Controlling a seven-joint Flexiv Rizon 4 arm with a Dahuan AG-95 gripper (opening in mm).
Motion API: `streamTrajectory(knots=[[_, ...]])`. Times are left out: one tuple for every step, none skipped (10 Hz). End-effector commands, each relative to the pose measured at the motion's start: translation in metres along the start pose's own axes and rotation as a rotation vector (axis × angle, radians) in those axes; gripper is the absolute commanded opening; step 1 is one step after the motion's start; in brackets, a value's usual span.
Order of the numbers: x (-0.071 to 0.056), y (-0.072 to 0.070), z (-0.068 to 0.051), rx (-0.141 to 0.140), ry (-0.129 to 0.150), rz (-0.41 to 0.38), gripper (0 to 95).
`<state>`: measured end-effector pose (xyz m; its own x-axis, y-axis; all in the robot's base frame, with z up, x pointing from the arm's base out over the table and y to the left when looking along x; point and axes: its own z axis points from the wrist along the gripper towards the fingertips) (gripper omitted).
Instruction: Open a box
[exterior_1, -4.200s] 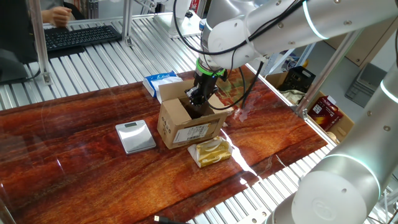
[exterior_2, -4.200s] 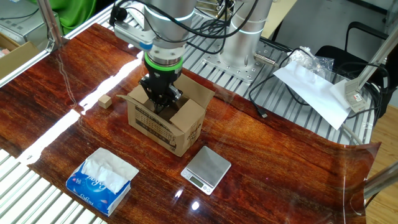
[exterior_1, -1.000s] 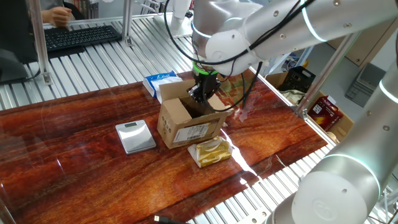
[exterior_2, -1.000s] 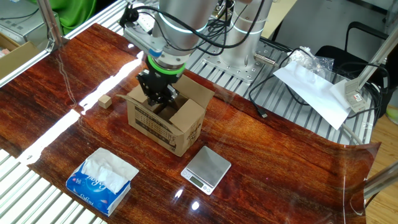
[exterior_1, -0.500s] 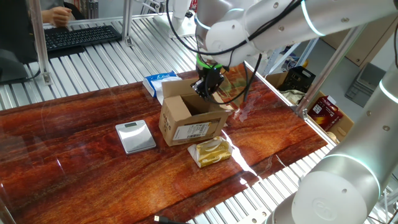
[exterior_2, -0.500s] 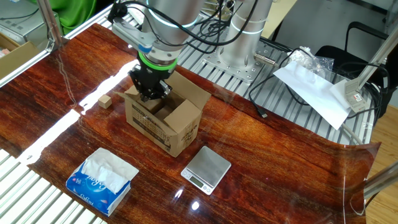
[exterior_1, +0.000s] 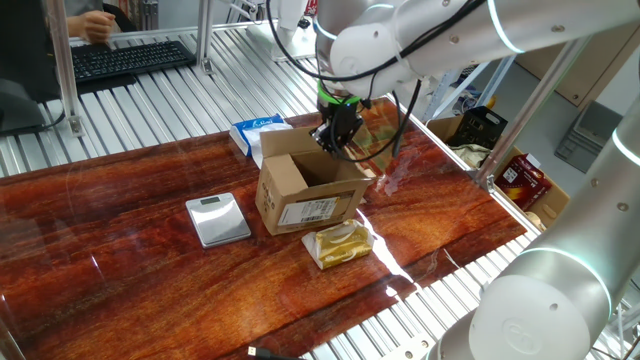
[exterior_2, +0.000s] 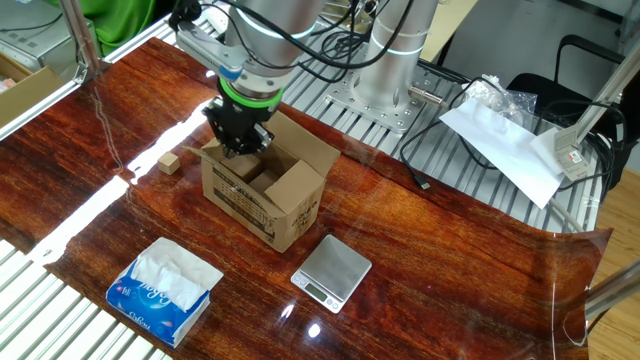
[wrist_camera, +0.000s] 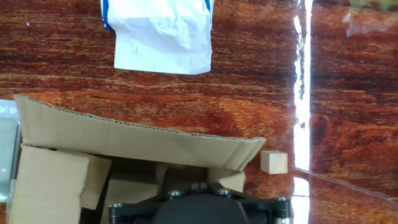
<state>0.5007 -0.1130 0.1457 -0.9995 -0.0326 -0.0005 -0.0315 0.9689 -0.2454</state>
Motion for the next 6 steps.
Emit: streamTrajectory(knots=[[-0.001, -0.002, -0.003, -0.001, 0.008, -0.001, 0.0], [-0.001, -0.004, -0.006, -0.001, 0.012, -0.003, 0.0], [-0.001, -0.006, -0.008, -0.001, 0.014, -0.004, 0.0], [-0.002, -0.01, -0.01, 0.001, 0.017, -0.009, 0.0], [-0.003, -0.014, -0.012, 0.0, 0.019, -0.014, 0.0], [-0.004, -0.017, -0.013, 0.0, 0.02, -0.016, 0.0]])
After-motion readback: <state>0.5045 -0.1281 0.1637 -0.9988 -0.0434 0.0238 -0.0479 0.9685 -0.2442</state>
